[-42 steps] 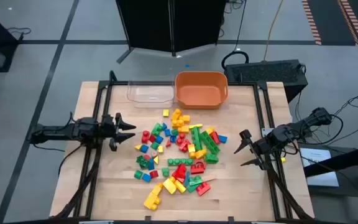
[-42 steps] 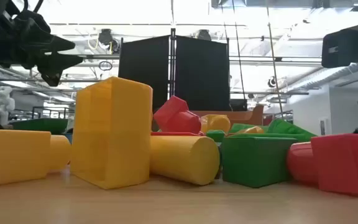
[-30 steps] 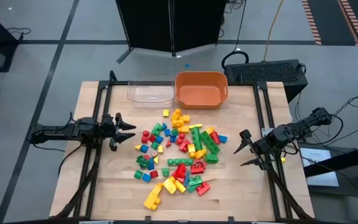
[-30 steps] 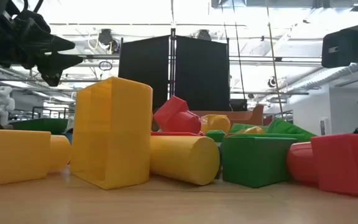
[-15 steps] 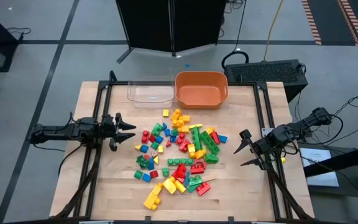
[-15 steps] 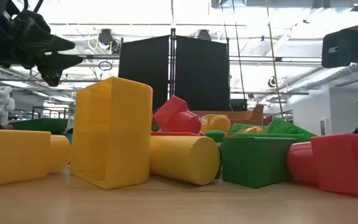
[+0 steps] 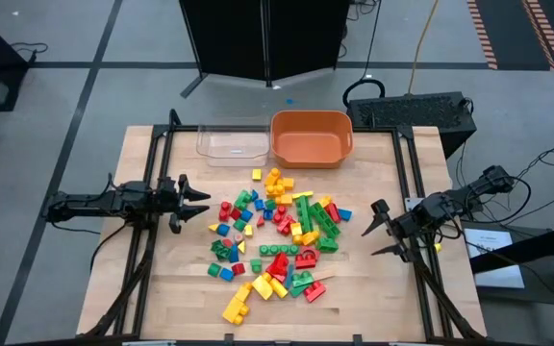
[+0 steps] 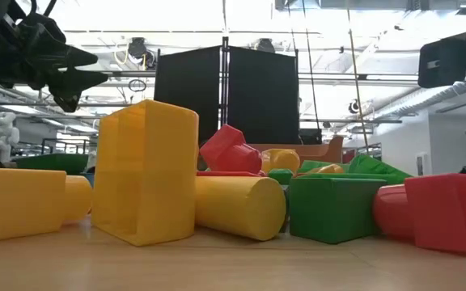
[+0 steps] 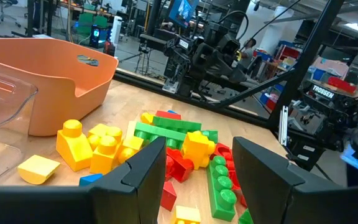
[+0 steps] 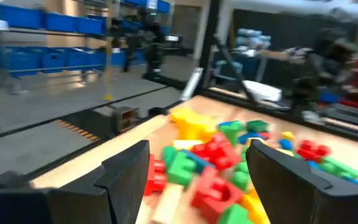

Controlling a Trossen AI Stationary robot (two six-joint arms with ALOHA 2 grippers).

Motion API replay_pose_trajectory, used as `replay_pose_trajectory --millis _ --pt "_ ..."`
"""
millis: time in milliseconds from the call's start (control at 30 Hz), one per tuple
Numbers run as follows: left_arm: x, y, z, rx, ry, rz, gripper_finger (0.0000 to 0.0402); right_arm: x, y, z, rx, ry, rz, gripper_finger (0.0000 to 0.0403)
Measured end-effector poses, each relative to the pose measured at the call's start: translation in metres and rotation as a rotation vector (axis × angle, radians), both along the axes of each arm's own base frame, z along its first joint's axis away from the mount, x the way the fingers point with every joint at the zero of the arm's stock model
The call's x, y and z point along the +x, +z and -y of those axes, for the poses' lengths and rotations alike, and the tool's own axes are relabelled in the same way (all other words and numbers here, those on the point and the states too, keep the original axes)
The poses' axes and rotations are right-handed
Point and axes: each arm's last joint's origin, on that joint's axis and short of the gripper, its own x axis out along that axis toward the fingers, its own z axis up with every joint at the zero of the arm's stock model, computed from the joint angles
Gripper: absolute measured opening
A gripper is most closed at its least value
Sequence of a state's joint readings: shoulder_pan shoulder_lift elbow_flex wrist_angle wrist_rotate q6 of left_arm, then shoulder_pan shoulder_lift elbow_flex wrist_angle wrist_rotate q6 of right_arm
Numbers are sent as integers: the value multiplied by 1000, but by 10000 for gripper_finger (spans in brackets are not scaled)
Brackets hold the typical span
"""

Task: Sort blocks by size
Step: Put the small green game piece into the transparent bin

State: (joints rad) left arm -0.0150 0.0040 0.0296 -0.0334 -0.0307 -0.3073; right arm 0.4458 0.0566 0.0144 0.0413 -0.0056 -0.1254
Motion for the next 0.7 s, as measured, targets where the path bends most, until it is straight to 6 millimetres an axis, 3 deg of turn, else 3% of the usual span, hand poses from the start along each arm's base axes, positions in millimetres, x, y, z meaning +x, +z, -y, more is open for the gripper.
replay_pose_trajectory --millis 267,567,700 --pt "0 0 0 0 0 0 187 0 3 1 133 -29 -33 260" --pt "0 0 0 17 1 0 187 0 9 1 606 -1 -181 260" --pt "0 0 -1 405 36 -12 187 0 13 3 790 -40 -196 260"
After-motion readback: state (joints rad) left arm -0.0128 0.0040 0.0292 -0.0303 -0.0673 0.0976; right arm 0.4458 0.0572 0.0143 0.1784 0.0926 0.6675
